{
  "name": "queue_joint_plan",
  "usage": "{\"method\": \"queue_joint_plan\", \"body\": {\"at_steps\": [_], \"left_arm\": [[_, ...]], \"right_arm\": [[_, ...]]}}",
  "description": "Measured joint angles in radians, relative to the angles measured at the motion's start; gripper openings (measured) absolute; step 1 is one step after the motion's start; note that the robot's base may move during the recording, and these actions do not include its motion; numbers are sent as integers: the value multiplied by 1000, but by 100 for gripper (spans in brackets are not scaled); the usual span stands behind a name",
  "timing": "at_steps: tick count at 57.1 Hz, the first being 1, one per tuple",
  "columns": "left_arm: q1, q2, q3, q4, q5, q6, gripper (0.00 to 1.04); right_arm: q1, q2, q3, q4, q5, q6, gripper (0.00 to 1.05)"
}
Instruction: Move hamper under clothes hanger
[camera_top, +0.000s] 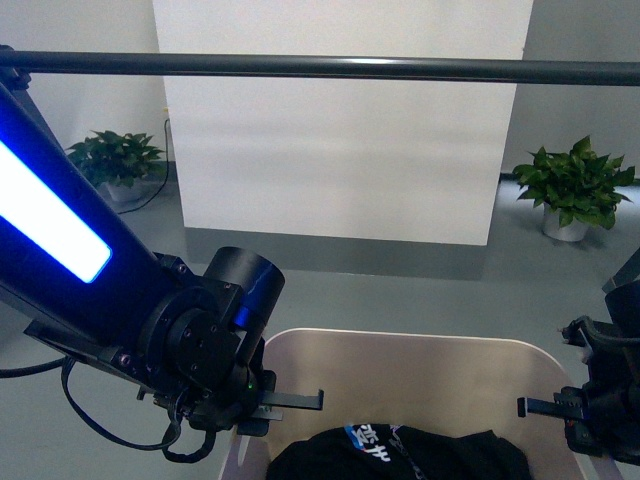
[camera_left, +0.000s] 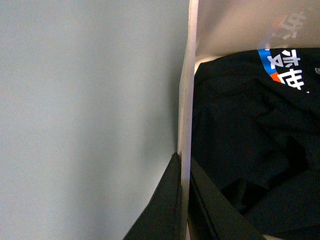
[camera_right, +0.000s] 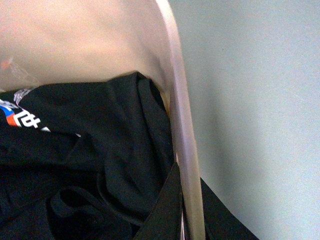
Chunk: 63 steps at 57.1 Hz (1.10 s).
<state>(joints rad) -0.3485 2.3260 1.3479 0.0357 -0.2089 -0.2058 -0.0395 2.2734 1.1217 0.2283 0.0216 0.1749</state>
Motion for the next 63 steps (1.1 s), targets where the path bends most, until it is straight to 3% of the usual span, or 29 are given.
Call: {"method": "queue_joint_plan", "body": {"at_steps": [55,59,63], "left_arm": [[-6,133,162,-91,-50,-65,4],[-8,133,162,-92,-48,-76,15],[-9,133,169,-93,-42,-85,30]], "right_arm": [[71,175,211,-108,69,26,2],[72,177,211,-108,77,22,3],[73,178,211,-106,82,26,15]]}}
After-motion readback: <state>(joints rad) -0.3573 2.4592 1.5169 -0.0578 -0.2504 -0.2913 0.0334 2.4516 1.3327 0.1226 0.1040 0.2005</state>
